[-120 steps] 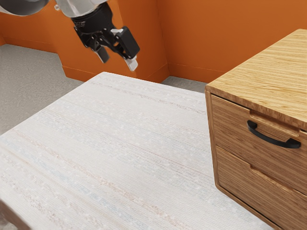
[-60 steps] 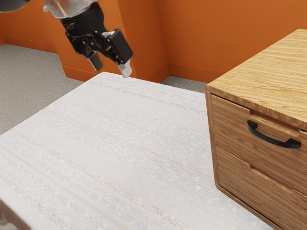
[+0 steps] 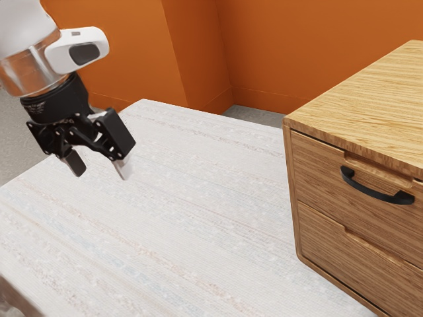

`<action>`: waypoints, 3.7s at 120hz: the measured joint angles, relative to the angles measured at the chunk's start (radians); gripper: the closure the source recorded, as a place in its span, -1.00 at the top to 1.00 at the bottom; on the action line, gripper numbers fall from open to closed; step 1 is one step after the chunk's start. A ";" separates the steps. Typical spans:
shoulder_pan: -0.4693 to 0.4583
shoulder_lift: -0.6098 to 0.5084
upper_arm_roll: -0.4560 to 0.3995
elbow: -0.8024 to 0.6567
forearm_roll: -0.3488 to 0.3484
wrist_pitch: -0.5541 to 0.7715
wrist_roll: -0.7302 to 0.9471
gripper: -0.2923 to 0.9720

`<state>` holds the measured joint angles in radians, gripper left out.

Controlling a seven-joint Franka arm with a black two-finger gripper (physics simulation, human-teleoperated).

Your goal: Pull the drawer handle with one arm to open the drawer

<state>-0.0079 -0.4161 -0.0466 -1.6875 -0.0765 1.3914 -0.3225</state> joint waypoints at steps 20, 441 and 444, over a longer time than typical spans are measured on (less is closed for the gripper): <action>0.000 -0.040 -0.026 -0.047 -0.051 -0.001 -0.125 0.54; 0.377 0.483 -0.854 0.199 0.065 0.564 -0.941 0.54; 0.385 0.485 -0.853 0.200 0.073 0.562 -0.943 0.54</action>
<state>0.3776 0.0689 -0.8995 -1.4870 -0.0037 1.9529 -1.2659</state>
